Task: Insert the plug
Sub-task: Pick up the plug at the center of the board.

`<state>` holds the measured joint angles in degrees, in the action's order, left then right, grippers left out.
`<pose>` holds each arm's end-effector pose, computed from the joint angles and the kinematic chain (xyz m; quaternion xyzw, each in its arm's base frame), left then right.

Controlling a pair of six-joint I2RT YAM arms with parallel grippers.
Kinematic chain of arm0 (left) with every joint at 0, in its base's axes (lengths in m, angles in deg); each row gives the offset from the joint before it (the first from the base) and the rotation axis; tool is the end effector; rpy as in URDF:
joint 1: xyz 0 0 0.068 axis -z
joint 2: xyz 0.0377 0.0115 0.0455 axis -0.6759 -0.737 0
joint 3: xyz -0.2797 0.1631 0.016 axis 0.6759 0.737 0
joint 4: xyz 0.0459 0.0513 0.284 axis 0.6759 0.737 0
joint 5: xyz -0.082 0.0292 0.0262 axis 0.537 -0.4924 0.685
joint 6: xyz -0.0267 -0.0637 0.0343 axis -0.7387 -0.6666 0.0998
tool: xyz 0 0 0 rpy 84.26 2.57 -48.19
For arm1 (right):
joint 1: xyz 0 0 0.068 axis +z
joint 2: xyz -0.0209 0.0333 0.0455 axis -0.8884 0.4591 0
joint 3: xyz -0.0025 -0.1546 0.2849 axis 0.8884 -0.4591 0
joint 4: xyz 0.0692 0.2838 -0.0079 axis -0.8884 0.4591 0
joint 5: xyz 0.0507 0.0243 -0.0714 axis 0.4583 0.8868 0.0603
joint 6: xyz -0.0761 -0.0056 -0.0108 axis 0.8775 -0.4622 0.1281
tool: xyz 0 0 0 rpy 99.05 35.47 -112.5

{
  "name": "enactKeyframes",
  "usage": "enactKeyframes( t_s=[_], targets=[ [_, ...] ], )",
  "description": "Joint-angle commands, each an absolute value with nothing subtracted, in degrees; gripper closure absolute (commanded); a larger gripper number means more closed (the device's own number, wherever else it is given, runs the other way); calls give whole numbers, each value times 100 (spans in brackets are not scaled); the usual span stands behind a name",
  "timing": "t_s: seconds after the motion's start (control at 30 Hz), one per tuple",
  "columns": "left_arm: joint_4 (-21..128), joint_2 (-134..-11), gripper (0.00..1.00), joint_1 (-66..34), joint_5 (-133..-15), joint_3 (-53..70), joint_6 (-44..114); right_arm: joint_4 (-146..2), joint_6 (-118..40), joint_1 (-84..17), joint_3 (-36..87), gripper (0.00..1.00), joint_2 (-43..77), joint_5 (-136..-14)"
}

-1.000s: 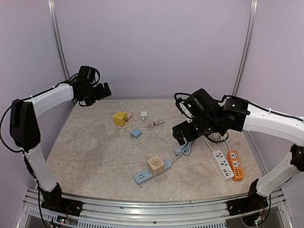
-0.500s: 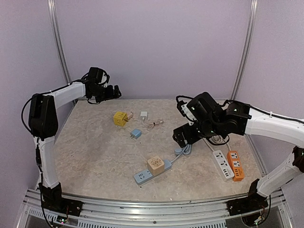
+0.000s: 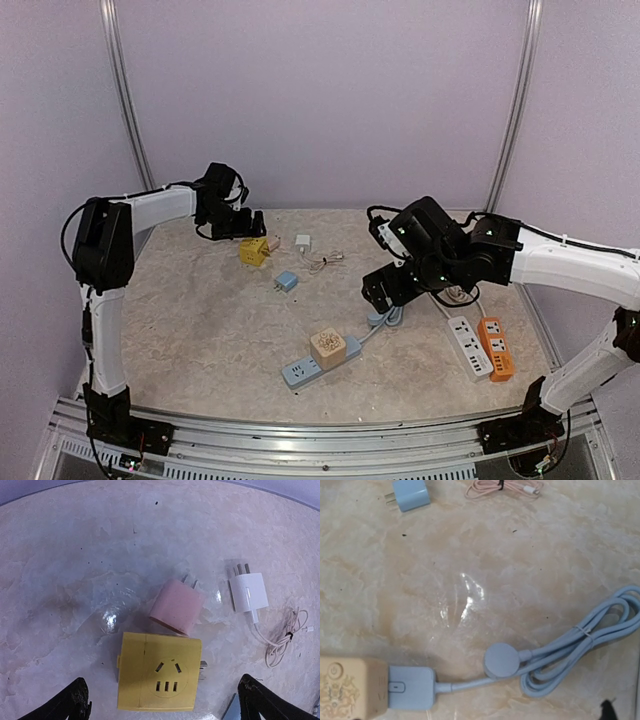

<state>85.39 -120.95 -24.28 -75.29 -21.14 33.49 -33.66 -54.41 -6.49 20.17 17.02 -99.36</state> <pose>0.5314 -0.1834 0.2194 0.0659 0.9416 -0.1408 0.2986 0.2067 0.2747 0.3298 -0.2244 0.9028 0.1089 0.3504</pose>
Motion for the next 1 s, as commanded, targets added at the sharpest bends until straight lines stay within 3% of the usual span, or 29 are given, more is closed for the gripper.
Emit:
enactKeyframes(
  t_s=[0.0, 0.17, 0.57, 0.83, 0.97],
  targets=[
    [8819, -12225, 1, -2238, -7731, -2024, 3688, -3347, -5402, -695, 2026, 1, 1748, -9933],
    [9004, -12398, 8, -2230, -7773, -2172, 3762, -3318, -5394, -695, 2039, 1, 1693, -9947],
    [8979, -12584, 11, -2286, -7959, -2397, 3980, -3407, -5344, -697, 2015, 2, 1661, -9933],
    [8979, -12821, 26, -2326, -7658, -2664, 3930, -3271, -5281, -696, 2180, 2, 1785, -9981],
    [9094, -12975, 27, -2344, -7587, -2770, 3886, -3206, -5288, -695, 2204, 2, 1713, -10046]
  ],
)
